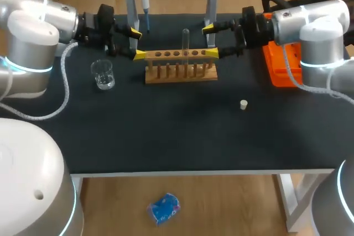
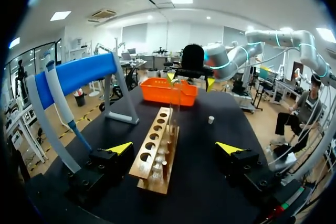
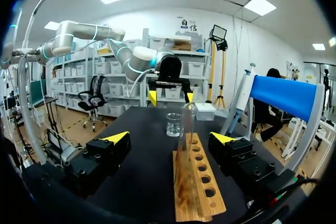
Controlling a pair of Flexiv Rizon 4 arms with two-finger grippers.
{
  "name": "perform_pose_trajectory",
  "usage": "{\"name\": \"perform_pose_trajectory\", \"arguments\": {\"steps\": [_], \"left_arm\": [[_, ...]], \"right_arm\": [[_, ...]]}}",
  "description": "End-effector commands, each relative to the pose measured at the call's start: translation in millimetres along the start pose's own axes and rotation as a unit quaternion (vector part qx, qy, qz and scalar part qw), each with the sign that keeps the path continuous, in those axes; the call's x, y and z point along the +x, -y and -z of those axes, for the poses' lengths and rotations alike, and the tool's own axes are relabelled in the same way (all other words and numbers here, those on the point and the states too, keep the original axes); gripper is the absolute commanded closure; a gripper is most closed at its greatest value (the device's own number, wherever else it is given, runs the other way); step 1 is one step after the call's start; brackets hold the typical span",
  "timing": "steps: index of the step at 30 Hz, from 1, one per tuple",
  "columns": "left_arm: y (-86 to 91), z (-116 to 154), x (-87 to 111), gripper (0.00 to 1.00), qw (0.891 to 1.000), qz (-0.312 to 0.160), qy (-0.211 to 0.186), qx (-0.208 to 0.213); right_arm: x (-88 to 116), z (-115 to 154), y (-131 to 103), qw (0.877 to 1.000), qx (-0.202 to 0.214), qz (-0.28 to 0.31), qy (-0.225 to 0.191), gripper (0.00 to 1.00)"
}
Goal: Invert the test tube, pick up the pipette, mount the tip to pipette, aspirate from beaker and dispense into the tube, eject the tip, return the pipette, and cap with the stopper.
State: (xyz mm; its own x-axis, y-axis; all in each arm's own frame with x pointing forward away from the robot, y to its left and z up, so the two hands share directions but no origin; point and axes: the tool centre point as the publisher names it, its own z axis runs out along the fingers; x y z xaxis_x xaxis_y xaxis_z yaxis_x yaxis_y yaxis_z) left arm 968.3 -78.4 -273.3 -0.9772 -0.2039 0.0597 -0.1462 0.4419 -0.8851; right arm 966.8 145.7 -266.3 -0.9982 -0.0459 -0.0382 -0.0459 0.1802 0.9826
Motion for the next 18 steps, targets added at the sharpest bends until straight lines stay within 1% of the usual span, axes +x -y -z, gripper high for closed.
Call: {"name": "perform_pose_trajectory", "arguments": {"steps": [1,8,14,18], "left_arm": [[-3.6,-9,-10.1,0.00,1.000,0.004,-0.008,-0.012],[-11.2,-16,-12.6,0.00,1.000,0.006,-0.012,-0.022],[-13.2,-26,-8.5,0.00,0.999,0.001,-0.019,-0.028],[-13.2,-28,-7.8,0.00,0.999,-0.001,-0.022,-0.029]], "right_arm": [[-8,-11,1,1.000,-0.005,0.002,-0.005,0.00],[-13,-29,-1,1.000,-0.020,0.002,-0.012,0.00],[-17,-41,2,0.999,-0.049,-0.007,-0.005,0.00],[-17,-48,3,0.998,-0.054,-0.008,-0.008,0.00]]}}
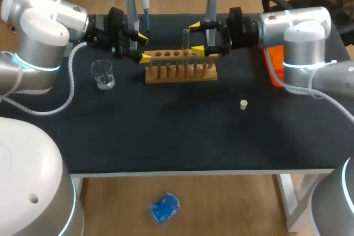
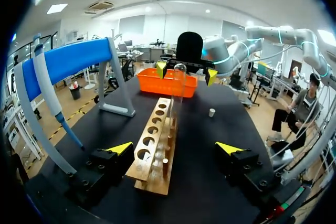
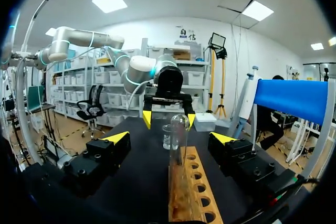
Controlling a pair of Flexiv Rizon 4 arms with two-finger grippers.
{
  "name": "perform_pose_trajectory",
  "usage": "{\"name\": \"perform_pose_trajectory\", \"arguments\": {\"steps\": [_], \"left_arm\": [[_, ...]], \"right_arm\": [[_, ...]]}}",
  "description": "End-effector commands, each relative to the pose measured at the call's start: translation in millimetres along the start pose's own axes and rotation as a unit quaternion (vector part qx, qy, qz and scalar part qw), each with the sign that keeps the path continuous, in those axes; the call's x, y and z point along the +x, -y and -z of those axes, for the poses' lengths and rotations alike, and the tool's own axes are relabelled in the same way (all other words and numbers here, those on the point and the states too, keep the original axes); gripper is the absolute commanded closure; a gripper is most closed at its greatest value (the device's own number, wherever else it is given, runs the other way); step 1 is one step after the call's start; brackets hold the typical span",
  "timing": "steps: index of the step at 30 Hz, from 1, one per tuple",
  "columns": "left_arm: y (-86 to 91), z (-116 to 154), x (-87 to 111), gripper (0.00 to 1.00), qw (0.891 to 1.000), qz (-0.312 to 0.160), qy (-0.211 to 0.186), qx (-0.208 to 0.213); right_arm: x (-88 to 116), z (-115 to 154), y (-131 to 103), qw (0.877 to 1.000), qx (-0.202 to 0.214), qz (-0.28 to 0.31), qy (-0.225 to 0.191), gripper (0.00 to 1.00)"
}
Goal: Invert the test tube, pick up the pipette, mount the tip to pipette, aspirate from beaker and dispense into the tube, eject the tip, return the pipette, and cap with the stopper.
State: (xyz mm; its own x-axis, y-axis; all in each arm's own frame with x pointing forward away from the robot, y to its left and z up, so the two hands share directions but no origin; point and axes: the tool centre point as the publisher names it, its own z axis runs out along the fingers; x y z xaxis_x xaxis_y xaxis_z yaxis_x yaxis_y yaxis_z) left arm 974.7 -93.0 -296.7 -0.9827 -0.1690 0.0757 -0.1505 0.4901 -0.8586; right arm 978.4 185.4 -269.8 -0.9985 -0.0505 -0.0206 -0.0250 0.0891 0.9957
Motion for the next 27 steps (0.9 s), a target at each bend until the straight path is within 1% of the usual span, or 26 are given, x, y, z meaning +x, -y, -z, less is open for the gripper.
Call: {"name": "perform_pose_trajectory", "arguments": {"steps": [1,9,10,12,15,16,17,21,22,24,25,27], "left_arm": [[0.2,-3,-3.3,0.00,1.000,0.001,-0.002,-0.002],[0.2,-3,-3.3,0.00,1.000,0.001,-0.002,-0.002],[0.2,-3,-3.3,0.00,1.000,0.001,-0.002,-0.002],[0.2,-3,-3.3,0.00,1.000,0.001,-0.002,-0.002],[0.2,-3,-3.3,0.00,1.000,0.001,-0.002,-0.002],[0.2,-3,-3.3,0.00,1.000,0.001,-0.002,-0.002],[0.2,-3,-3.3,0.00,1.000,0.001,-0.002,-0.002],[0.2,-3,-3.3,0.00,1.000,0.001,-0.002,-0.002],[0.2,-3,-3.3,0.00,1.000,0.001,-0.002,-0.002],[0.2,-3,-3.3,0.00,1.000,0.001,-0.002,-0.002],[0.2,-3,-3.3,0.00,1.000,0.001,-0.002,-0.002],[0.2,-3,-3.3,0.00,1.000,0.001,-0.002,-0.002]], "right_arm": [[-4,-10,7,1.000,-0.009,0.000,-0.006,0.00],[-4,-21,9,1.000,-0.020,-0.006,-0.008,0.00],[-4,-21,10,1.000,-0.020,-0.006,-0.009,0.02],[-4,-23,10,1.000,-0.022,-0.007,-0.009,0.18],[-4,-25,8,1.000,-0.024,-0.006,-0.009,0.36],[-4,-25,8,1.000,-0.025,-0.006,-0.010,0.48],[-3,-25,8,1.000,-0.025,-0.006,-0.010,0.51],[-2,-26,8,1.000,-0.026,-0.007,-0.012,0.56],[-2,-26,8,1.000,-0.026,-0.007,-0.012,0.58],[-2,-27,8,1.000,-0.026,-0.007,-0.012,0.71],[-2,-26,8,1.000,-0.026,-0.007,-0.012,0.75],[-2,-26,8,1.000,-0.026,-0.007,-0.012,0.77]]}}
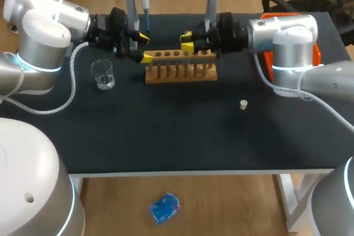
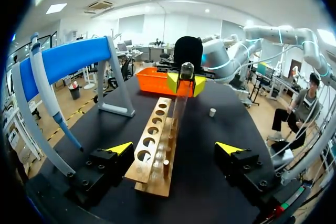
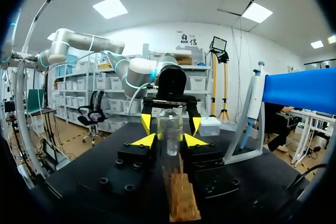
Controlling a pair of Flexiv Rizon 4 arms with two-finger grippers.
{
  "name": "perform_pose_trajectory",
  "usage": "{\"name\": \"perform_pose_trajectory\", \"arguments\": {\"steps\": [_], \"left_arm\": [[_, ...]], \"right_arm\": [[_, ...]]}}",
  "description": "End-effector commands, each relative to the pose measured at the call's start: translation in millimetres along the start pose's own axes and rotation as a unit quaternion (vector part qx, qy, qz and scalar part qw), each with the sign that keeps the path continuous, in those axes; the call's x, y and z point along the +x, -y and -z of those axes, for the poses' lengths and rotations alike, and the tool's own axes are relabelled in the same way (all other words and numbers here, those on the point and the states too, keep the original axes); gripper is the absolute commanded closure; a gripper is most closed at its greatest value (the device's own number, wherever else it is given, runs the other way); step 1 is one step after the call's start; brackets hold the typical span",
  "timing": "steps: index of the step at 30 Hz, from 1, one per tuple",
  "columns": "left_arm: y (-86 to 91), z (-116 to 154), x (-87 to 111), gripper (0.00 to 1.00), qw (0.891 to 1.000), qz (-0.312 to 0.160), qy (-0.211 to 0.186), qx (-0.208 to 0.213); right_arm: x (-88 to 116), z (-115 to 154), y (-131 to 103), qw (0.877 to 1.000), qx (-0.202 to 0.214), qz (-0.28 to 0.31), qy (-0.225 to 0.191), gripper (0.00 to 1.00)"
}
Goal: Invert the test tube, pick up the pipette, mount the tip to pipette, aspirate from beaker and dispense into the tube, eject the tip, return the pipette, and cap with the stopper.
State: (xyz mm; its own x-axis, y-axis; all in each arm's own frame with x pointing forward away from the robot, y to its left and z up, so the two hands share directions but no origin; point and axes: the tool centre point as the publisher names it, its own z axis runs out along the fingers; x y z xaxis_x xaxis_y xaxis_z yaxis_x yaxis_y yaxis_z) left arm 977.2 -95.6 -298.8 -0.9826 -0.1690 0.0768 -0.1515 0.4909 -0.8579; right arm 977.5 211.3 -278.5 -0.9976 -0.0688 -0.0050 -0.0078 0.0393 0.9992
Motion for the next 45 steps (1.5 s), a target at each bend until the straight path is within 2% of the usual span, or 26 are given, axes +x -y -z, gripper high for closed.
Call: {"name": "perform_pose_trajectory", "arguments": {"steps": [1,4,45], "left_arm": [[0.3,1,-1.1,0.00,1.000,0.000,-0.002,-0.001],[0.3,1,-1.1,0.00,1.000,0.000,-0.002,-0.001],[0.3,1,-1.1,0.00,1.000,0.000,-0.002,-0.001]], "right_arm": [[-2,0,1,1.000,-0.001,0.000,-0.002,0.81],[-2,1,0,1.000,-0.002,-0.001,-0.002,1.00],[2,7,-22,1.000,-0.001,0.023,-0.008,1.00]]}}
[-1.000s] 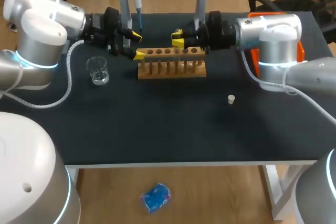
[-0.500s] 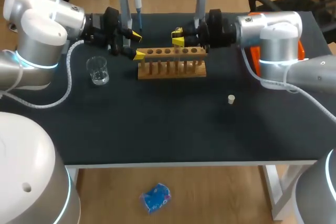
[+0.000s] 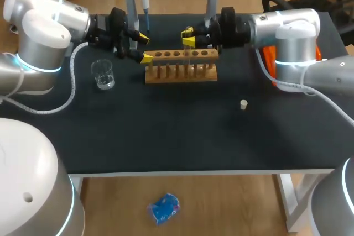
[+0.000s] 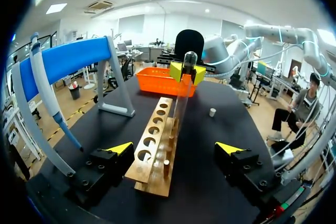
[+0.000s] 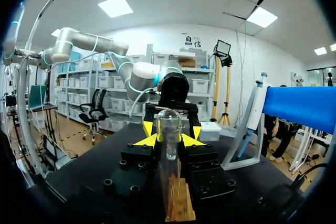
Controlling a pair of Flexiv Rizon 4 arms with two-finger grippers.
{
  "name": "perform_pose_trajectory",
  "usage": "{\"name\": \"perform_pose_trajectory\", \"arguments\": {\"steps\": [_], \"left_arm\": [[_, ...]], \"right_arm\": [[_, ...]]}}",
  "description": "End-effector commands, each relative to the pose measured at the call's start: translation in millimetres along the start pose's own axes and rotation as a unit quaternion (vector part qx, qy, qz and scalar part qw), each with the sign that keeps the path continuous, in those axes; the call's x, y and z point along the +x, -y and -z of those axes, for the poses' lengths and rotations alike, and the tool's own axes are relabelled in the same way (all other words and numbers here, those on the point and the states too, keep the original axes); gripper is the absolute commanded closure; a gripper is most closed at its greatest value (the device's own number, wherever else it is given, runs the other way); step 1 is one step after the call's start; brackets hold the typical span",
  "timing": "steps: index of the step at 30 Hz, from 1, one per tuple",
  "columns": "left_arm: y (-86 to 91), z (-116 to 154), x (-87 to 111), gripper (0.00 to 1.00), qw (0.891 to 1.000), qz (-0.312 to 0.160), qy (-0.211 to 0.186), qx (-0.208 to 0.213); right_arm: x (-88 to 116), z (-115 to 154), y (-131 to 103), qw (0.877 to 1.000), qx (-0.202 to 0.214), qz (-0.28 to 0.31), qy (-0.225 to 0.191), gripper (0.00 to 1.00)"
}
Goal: Invert the test tube, pick up the pipette, mount the tip to pipette, aspirate from beaker and dispense into the tube, eject the tip, return the pipette, and cap with the stopper.
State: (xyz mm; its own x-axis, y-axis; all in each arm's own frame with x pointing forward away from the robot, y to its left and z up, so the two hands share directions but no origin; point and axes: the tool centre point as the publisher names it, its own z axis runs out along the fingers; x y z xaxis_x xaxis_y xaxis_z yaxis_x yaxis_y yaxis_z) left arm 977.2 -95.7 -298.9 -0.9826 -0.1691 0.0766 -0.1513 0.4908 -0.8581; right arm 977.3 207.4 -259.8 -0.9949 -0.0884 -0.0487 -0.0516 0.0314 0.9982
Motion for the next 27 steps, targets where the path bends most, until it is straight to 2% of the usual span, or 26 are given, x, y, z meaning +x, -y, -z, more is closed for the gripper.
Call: {"name": "perform_pose_trajectory", "arguments": {"steps": [1,27], "left_arm": [[0.4,1,-1.0,0.00,1.000,0.000,-0.002,-0.001],[0.4,1,-1.0,0.00,1.000,0.000,-0.002,-0.001]], "right_arm": [[2,3,-4,1.000,0.000,0.002,0.001,1.00],[8,5,-28,1.000,0.002,0.024,-0.003,1.00]]}}
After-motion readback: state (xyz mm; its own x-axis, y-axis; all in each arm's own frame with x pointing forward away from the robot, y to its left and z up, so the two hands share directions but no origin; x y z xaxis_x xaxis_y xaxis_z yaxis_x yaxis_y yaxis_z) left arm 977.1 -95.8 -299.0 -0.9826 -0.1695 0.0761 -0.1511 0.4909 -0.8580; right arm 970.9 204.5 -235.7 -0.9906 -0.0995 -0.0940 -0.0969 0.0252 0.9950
